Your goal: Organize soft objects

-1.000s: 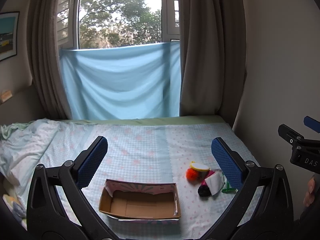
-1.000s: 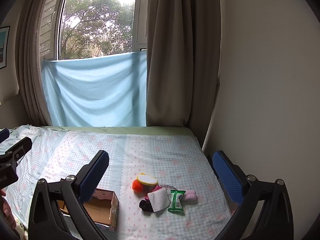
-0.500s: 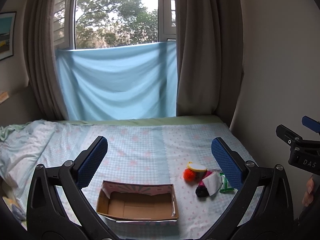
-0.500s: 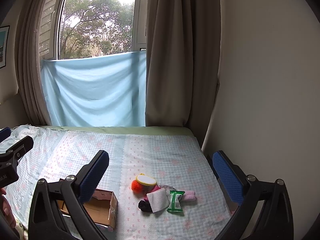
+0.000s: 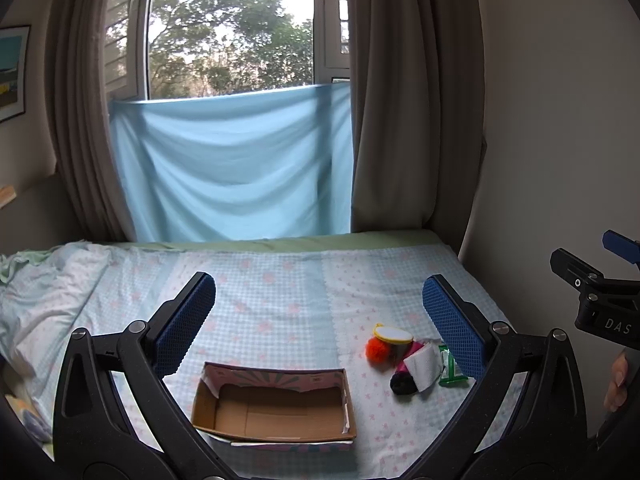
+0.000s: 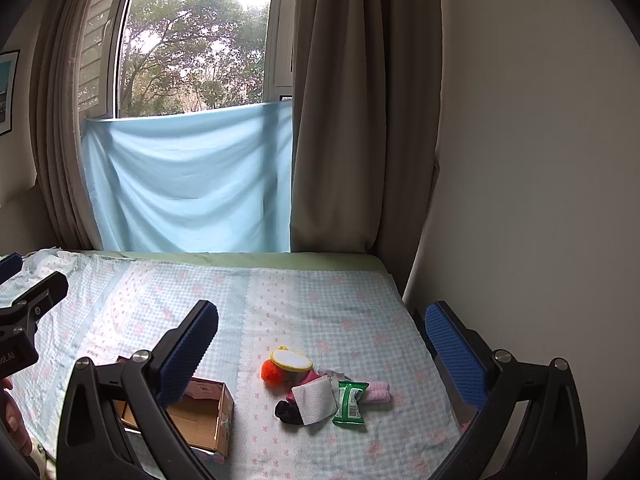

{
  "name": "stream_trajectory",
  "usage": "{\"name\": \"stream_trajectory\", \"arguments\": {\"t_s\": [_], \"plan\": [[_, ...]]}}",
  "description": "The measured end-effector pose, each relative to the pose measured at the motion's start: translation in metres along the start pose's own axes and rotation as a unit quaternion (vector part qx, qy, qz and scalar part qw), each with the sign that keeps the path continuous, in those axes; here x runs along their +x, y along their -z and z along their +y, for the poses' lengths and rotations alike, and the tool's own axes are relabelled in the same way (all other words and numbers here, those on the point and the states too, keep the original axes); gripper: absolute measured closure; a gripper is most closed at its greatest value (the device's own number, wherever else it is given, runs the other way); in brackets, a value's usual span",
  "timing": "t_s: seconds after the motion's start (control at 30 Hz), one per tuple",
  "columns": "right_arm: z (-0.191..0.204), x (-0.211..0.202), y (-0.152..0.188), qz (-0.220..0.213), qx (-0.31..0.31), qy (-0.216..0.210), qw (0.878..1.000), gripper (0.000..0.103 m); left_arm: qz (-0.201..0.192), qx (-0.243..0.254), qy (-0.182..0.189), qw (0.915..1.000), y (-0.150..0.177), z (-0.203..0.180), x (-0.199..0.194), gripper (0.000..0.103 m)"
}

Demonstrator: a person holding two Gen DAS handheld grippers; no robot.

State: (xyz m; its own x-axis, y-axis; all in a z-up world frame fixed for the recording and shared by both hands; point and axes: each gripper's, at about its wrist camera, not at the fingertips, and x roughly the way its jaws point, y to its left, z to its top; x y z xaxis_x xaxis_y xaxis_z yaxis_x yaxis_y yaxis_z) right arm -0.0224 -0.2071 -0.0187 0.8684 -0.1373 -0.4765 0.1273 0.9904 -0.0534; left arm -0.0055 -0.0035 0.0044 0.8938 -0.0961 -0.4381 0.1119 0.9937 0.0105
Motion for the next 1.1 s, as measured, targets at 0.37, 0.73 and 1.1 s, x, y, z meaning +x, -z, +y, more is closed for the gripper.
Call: {"name": "stream_trajectory", "arguments": {"t_s": [0.37,0.73,1.1], "plan": [[-0.0009,0.0015,0.0002,-0.004,0.000,-0.006,1.000,0.000,-0.004,-0.002,-0.007,1.0000,0.0008,0.0018,-0.0022,0.000],[-0.0010,0.0032,0.0008,-0.004,0.000,-0.007,1.000,0.000,-0.006,-0.002,-0.007,1.0000,0.0013,0.0023,-0.0027,0.000],[0.0012,0.0068,0.0002,-0.003,0.000,-0.007,1.000,0.000,-0.007,0.001,-0.006,1.0000,-0.0010,0.0010,0.0011,0.000]]}}
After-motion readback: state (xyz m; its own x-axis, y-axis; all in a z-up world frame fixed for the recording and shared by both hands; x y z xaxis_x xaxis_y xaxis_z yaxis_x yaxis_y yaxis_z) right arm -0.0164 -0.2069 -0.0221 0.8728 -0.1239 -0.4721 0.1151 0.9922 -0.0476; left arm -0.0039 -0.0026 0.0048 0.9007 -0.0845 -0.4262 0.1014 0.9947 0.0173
